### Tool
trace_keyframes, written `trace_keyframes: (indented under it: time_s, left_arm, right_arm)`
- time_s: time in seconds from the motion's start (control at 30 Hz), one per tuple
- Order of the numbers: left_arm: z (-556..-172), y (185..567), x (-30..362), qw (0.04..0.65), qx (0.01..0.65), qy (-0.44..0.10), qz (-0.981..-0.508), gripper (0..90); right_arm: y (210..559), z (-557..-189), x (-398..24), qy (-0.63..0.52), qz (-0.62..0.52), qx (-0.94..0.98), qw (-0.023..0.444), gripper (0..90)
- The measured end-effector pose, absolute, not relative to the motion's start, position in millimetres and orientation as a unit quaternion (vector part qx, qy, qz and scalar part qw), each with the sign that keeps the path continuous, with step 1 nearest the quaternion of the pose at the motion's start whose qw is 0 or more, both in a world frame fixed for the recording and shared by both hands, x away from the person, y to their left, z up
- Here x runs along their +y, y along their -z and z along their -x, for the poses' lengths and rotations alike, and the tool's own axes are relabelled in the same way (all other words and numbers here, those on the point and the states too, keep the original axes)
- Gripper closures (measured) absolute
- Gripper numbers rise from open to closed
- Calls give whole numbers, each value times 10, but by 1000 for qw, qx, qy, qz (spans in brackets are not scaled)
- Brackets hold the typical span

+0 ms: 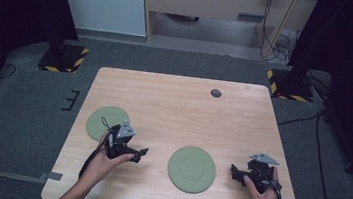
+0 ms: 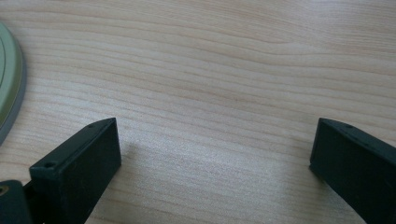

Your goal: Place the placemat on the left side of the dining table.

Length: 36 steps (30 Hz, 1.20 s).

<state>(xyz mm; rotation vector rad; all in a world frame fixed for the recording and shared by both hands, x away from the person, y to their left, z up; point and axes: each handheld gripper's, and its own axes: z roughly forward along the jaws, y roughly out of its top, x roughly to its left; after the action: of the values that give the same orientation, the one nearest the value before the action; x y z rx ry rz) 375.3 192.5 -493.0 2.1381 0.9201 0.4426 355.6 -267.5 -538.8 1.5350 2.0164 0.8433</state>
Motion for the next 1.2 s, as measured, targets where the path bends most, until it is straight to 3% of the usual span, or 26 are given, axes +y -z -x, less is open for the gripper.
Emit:
trace_keyframes:
  time_s: [1.2]
  left_arm:
    - [-3479,5232,1997,356,360,-138,-851,27]
  right_arm:
    - [5387,-3545,-2674,-307,-556,737,232,20]
